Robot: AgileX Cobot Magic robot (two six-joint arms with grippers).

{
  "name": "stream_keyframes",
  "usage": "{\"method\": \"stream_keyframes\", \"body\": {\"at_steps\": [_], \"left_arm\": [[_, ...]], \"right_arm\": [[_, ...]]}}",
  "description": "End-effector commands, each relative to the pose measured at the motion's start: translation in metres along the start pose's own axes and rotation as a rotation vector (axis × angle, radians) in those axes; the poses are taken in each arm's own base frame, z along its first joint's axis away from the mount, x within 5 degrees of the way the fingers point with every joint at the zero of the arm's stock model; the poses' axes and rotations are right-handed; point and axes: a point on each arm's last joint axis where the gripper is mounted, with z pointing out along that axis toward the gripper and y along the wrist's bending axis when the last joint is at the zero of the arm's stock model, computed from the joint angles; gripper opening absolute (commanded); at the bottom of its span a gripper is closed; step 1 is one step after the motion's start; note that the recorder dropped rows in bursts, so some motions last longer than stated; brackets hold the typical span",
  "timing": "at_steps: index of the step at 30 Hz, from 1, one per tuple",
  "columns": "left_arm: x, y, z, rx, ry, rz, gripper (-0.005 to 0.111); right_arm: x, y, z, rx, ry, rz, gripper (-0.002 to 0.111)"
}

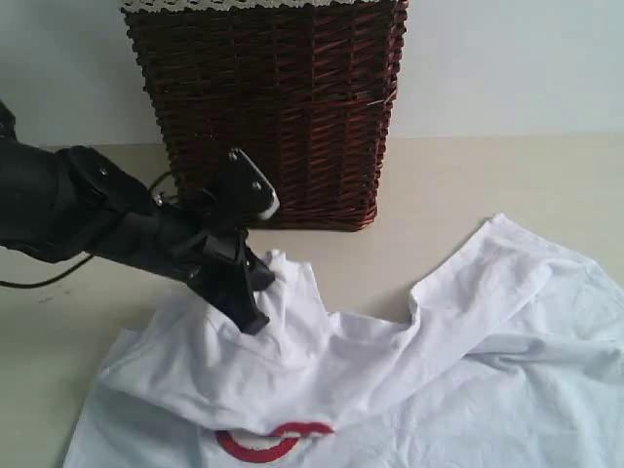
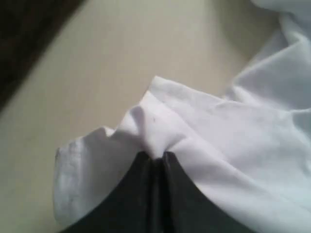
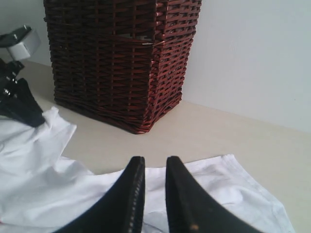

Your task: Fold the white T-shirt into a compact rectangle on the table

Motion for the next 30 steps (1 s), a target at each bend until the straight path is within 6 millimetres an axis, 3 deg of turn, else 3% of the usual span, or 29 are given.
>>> {"method": "stream_keyframes", "body": {"at_steps": [1, 5, 11, 16, 24, 30], "left_arm": [[-0.013, 0.017, -0.024, -0.127, -0.073, -0.034, 0.0], [-0.014, 0.03, -0.038, -0.177, -0.108, -0.128, 0.0], [-0.003, 0.048, -0.039, -0.234, -0.088, -0.137, 0.0], [0.003, 0.058, -0.026, -0.317, -0.052, -0.094, 0.0], [0.002, 0.079, 0.018, -0.364, -0.02, -0.102, 0.0], [-0.006, 0.093, 0.028, -0.438, -0.042, -0.108, 0.002]], "right_arm": [[0.001, 0.0, 0.0, 0.003, -0.004, -0.005, 0.017], [0.001, 0.0, 0.0, 0.003, -0.004, -0.005, 0.017], [0.001, 0.0, 0.0, 0.003, -0.004, -0.007, 0.017], [0.001, 0.0, 0.0, 0.003, -0.004, -0.007, 0.017], [0.001, 0.0, 0.0, 0.003, -0.004, -0.007, 0.017], [0.001, 0.0, 0.0, 0.003, -0.004, -0.005, 0.017]]}}
